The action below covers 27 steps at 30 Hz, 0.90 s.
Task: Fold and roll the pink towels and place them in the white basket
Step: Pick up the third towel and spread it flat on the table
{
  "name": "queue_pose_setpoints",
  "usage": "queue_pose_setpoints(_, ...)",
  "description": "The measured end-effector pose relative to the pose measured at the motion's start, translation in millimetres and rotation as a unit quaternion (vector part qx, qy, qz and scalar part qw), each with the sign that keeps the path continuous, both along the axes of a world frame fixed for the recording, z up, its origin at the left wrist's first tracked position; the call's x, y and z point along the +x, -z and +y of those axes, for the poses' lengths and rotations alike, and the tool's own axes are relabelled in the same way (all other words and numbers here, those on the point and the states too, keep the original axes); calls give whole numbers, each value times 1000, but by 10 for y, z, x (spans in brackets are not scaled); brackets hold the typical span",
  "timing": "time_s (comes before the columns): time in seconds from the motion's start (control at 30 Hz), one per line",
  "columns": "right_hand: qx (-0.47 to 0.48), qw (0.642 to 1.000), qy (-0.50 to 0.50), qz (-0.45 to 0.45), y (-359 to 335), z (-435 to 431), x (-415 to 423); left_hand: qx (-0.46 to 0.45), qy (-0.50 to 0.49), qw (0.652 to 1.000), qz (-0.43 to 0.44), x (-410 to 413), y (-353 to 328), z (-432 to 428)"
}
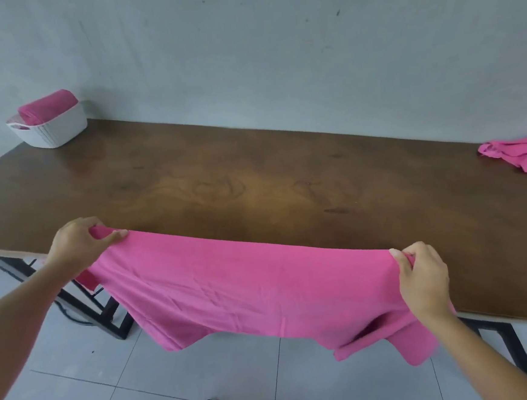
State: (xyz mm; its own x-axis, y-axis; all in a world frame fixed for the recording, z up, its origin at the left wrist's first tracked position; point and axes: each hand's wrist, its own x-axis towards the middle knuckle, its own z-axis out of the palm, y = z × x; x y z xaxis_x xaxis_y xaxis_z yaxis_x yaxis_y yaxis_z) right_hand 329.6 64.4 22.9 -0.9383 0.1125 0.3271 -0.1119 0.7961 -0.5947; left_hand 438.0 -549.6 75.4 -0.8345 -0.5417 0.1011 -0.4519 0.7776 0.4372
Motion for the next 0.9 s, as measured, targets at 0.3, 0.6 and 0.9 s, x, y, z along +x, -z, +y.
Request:
queue_pose_setpoints(0.3,67,997,30,-26,93,-736,-498,-12,-8,999,40,-634,424,-770)
queue_pose_setpoints(0.6,70,992,78,-67,357,-1307,-879,-12,-43,998,52,-1084,689,-1347)
queue_pose_setpoints(0.9,120,984,113,-68,306,-1498,-1197,1,-29,998,54,-1619,649,-1453)
